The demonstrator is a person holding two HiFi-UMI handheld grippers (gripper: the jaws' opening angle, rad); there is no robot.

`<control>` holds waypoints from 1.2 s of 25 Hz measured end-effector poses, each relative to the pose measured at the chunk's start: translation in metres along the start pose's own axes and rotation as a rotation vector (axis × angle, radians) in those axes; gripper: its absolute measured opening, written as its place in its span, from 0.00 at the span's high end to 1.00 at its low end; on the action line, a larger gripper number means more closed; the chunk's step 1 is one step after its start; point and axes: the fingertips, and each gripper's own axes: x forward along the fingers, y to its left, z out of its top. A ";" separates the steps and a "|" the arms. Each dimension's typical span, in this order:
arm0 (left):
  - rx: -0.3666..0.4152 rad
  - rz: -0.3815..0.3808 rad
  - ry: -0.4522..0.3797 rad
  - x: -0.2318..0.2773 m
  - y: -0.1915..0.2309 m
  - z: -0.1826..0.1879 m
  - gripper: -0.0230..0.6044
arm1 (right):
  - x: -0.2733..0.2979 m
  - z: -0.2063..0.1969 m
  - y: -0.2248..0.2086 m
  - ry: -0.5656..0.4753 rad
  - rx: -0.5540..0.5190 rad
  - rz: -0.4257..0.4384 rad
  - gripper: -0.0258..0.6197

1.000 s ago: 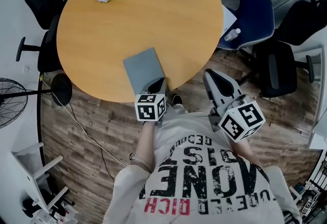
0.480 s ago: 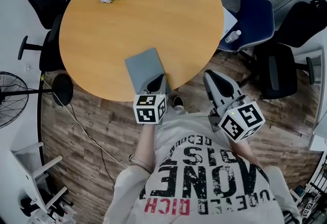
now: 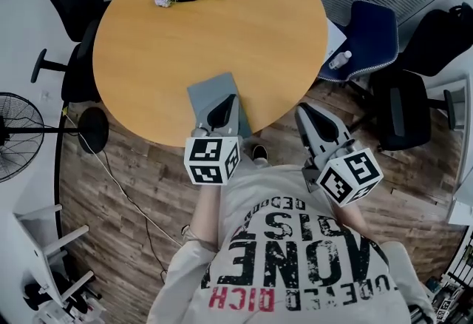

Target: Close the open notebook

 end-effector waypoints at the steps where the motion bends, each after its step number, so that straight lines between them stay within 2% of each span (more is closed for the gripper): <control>1: 0.006 0.002 -0.015 -0.002 0.001 0.006 0.95 | 0.000 0.000 0.001 -0.002 -0.001 0.001 0.93; 11: 0.045 0.052 -0.150 -0.032 0.005 0.056 0.95 | 0.012 0.004 0.018 0.005 -0.031 0.067 0.93; 19: 0.120 0.104 -0.265 -0.063 0.003 0.095 0.95 | 0.020 0.006 0.031 0.003 -0.041 0.111 0.93; 30: 0.147 0.143 -0.417 -0.106 0.007 0.142 0.95 | 0.035 0.031 0.055 -0.046 -0.062 0.147 0.93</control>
